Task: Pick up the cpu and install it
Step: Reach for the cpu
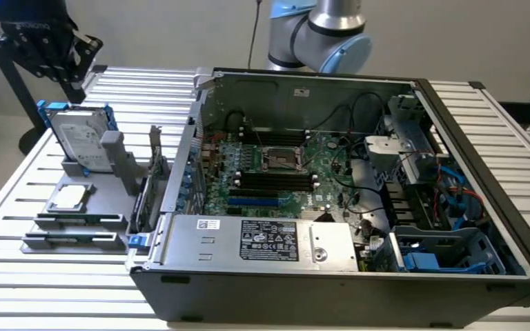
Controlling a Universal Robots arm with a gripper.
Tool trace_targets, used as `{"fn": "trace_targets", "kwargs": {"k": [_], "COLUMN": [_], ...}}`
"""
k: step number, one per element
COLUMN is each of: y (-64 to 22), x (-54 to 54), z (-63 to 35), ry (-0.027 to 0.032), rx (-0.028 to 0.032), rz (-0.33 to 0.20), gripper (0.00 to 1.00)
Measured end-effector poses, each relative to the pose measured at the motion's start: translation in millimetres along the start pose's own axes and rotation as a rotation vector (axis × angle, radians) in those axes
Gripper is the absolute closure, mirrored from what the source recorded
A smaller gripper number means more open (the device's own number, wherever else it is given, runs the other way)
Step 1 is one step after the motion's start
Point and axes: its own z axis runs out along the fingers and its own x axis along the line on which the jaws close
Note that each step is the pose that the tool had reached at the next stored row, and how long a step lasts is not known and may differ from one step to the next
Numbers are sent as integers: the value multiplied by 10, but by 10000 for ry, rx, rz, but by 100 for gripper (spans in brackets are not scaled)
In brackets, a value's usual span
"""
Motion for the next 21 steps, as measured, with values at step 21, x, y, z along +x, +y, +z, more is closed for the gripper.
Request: {"fn": "trace_targets", "kwargs": {"k": [21], "y": [-18], "x": [598], "z": [125], "ry": [222], "rx": [41], "rz": [-755], "gripper": [89]}}
